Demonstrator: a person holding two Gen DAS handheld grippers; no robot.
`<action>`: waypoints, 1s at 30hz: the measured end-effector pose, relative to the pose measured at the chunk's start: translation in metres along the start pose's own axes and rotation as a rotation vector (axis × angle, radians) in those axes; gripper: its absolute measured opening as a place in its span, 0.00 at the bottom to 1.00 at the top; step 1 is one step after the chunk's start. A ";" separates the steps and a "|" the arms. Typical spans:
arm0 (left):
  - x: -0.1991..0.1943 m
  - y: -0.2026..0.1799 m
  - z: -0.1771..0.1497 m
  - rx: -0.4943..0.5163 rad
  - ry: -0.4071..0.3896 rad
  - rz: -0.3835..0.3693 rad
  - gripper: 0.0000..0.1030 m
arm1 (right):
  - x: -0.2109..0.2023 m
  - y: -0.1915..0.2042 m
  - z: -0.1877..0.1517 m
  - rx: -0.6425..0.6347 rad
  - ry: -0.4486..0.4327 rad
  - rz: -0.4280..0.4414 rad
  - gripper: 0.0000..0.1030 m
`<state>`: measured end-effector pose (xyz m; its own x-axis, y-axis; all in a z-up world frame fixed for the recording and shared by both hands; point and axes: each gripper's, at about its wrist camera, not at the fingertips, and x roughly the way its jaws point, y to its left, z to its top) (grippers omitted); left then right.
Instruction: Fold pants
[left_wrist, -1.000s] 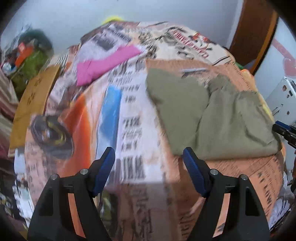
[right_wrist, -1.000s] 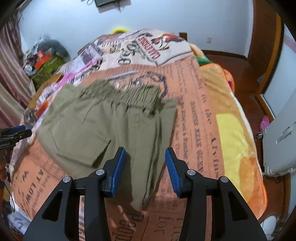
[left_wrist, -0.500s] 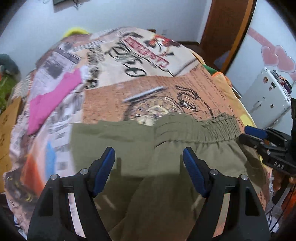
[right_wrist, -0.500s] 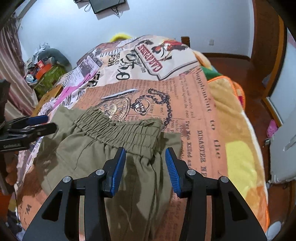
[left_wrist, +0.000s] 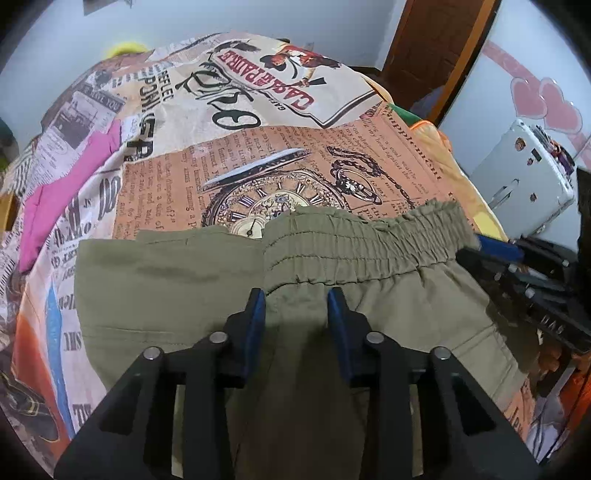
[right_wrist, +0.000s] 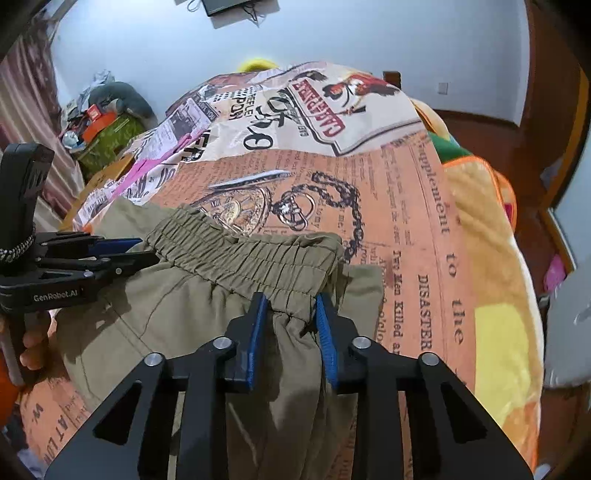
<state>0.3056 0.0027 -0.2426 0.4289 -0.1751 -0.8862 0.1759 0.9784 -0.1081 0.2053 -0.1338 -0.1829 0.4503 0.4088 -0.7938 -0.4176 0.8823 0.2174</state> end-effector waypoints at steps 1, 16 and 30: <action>-0.001 -0.001 0.000 0.007 -0.002 0.008 0.32 | -0.003 0.001 0.002 -0.004 -0.012 0.003 0.18; -0.004 -0.002 -0.004 -0.005 -0.008 0.052 0.32 | 0.012 0.002 0.009 -0.052 0.038 -0.056 0.19; -0.077 0.012 -0.014 -0.025 -0.140 0.141 0.41 | -0.044 0.000 0.009 0.040 -0.041 -0.068 0.45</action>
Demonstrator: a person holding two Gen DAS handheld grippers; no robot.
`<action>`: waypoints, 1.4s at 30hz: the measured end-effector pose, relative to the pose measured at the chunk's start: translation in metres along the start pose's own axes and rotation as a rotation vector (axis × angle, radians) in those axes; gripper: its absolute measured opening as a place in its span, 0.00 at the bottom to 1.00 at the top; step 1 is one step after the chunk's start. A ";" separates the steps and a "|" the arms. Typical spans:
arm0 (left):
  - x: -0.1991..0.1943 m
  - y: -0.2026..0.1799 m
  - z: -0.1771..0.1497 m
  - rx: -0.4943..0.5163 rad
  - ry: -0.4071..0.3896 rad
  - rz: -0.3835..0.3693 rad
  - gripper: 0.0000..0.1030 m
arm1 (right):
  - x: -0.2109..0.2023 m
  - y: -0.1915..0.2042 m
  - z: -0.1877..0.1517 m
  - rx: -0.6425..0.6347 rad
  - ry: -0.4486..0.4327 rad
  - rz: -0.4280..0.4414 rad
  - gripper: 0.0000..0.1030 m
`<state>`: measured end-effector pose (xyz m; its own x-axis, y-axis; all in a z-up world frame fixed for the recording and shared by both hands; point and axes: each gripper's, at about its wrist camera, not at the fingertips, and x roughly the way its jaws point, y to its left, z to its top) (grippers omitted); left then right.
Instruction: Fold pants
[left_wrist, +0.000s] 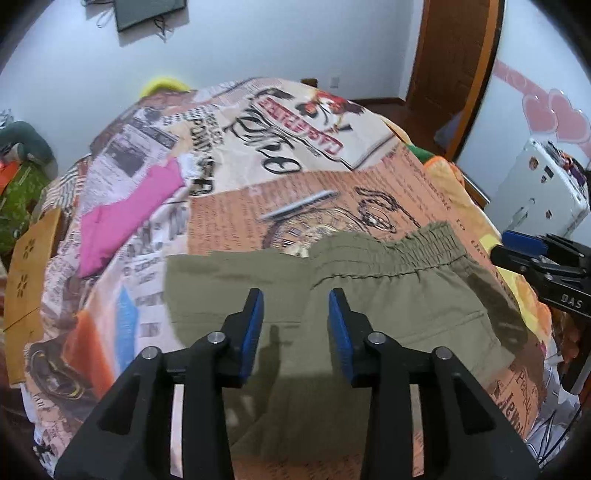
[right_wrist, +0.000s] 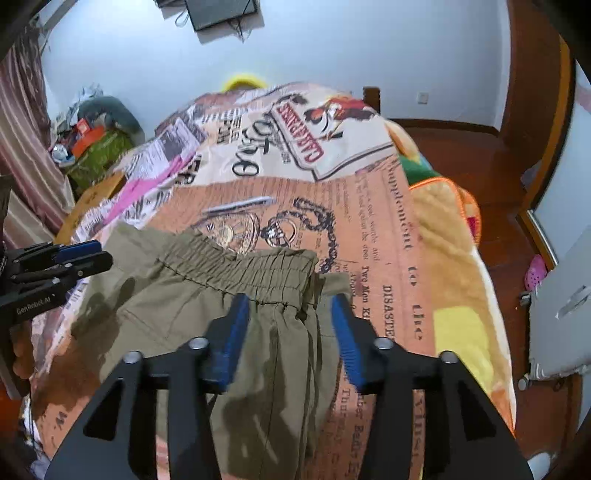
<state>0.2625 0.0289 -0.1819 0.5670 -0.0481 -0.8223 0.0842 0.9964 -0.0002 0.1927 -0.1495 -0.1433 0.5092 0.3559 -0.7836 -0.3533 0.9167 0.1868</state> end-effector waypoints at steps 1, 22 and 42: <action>-0.005 0.004 -0.002 -0.006 -0.006 0.011 0.49 | -0.003 0.000 -0.001 0.003 -0.005 -0.001 0.47; 0.029 0.063 -0.060 -0.203 0.166 -0.068 0.70 | 0.020 -0.010 -0.056 0.169 0.122 0.047 0.61; 0.058 0.070 -0.037 -0.240 0.177 -0.120 0.18 | 0.050 -0.037 -0.041 0.272 0.127 0.189 0.41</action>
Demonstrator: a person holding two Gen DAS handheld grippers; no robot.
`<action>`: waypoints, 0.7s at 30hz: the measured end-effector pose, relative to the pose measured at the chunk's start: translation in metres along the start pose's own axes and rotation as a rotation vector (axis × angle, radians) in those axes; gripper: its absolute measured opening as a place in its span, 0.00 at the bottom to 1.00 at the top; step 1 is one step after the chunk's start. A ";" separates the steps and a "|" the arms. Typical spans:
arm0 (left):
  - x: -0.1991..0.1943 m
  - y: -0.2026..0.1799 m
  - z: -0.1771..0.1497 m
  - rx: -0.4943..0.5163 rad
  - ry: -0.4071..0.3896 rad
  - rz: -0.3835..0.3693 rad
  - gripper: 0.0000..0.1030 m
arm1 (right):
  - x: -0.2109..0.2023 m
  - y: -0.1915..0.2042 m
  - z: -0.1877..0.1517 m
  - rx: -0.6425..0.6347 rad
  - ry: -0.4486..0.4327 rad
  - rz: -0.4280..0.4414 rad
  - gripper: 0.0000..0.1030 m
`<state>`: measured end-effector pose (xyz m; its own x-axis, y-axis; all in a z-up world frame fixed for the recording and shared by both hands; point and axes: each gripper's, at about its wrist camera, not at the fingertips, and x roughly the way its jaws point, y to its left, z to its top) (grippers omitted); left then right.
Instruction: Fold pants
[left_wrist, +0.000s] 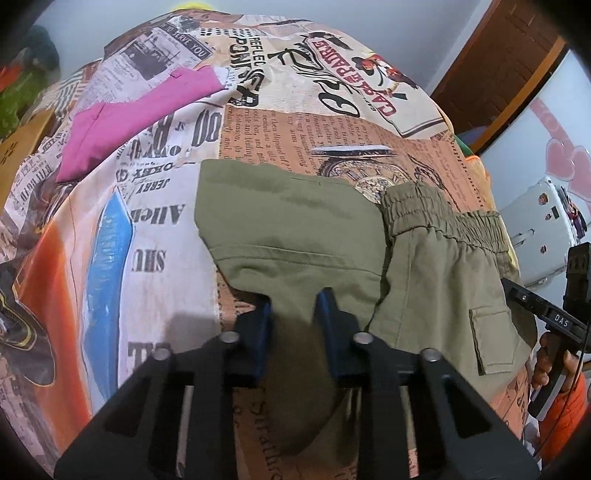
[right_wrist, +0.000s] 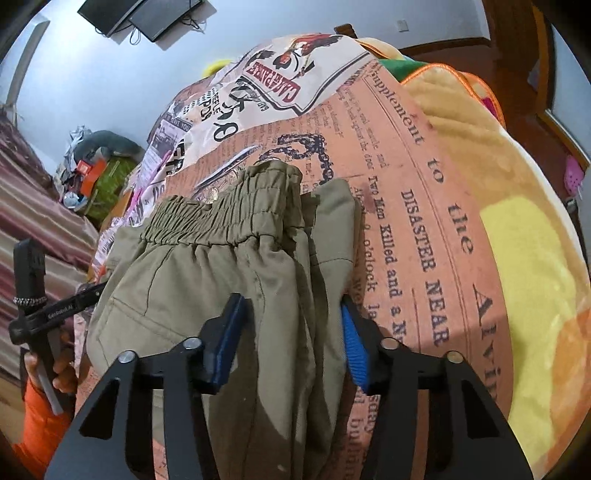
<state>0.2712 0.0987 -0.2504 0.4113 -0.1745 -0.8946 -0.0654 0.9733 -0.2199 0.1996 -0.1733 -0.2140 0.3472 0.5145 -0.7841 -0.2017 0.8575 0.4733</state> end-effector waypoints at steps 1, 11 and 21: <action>-0.001 0.001 0.000 -0.002 0.001 -0.003 0.13 | -0.002 0.001 0.000 -0.008 -0.008 -0.008 0.34; -0.031 -0.010 -0.002 0.041 -0.068 -0.014 0.03 | -0.014 0.021 0.008 -0.097 -0.059 -0.047 0.11; -0.074 -0.025 0.005 0.108 -0.189 0.048 0.01 | -0.032 0.047 0.020 -0.165 -0.105 -0.034 0.09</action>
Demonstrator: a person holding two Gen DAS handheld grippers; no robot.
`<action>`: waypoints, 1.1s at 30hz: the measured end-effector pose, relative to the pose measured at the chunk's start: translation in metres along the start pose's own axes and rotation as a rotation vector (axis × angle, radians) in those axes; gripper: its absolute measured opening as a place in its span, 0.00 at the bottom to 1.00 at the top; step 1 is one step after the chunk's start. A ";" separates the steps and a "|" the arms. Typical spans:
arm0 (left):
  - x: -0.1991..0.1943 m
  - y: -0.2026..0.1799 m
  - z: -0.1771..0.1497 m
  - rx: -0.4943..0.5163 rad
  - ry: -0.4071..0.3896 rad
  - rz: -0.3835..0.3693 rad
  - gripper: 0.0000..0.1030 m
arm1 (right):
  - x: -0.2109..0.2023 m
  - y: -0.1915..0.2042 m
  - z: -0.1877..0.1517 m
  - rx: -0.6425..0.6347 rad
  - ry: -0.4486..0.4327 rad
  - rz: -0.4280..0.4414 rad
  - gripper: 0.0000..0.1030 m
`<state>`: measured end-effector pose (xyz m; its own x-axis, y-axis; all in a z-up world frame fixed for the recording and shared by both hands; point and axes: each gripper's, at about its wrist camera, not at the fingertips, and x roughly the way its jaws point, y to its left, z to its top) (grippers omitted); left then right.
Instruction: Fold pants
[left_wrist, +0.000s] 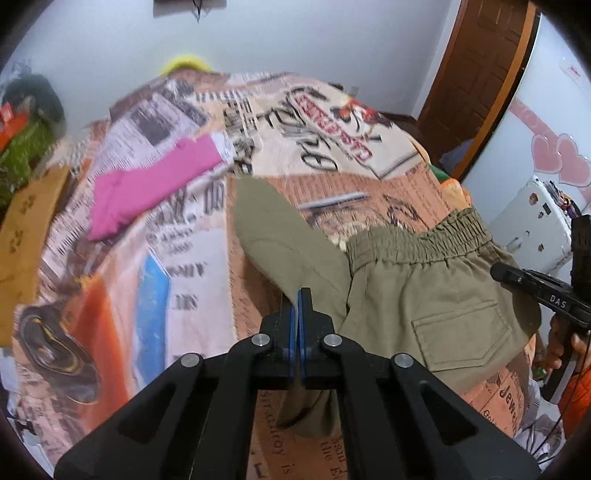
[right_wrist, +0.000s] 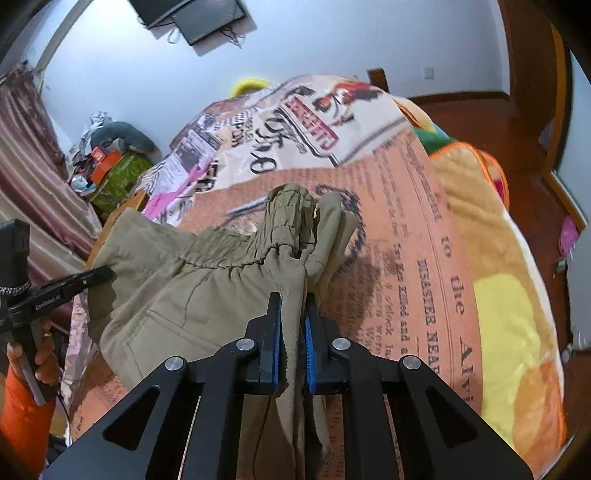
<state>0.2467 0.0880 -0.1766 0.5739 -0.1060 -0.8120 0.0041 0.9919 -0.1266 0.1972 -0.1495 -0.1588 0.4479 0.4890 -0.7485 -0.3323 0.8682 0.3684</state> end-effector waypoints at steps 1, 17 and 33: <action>-0.003 0.001 0.001 0.000 -0.007 0.000 0.01 | -0.001 0.004 0.003 -0.012 -0.006 0.001 0.09; 0.017 0.027 -0.011 -0.060 0.097 -0.014 0.37 | 0.020 -0.009 -0.006 0.013 0.075 -0.050 0.16; 0.071 0.026 -0.022 -0.097 0.197 -0.066 0.53 | 0.043 -0.048 -0.019 0.160 0.151 0.032 0.57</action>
<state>0.2698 0.1047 -0.2501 0.4039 -0.1918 -0.8945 -0.0474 0.9721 -0.2298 0.2165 -0.1718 -0.2196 0.3054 0.5092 -0.8046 -0.2032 0.8604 0.4674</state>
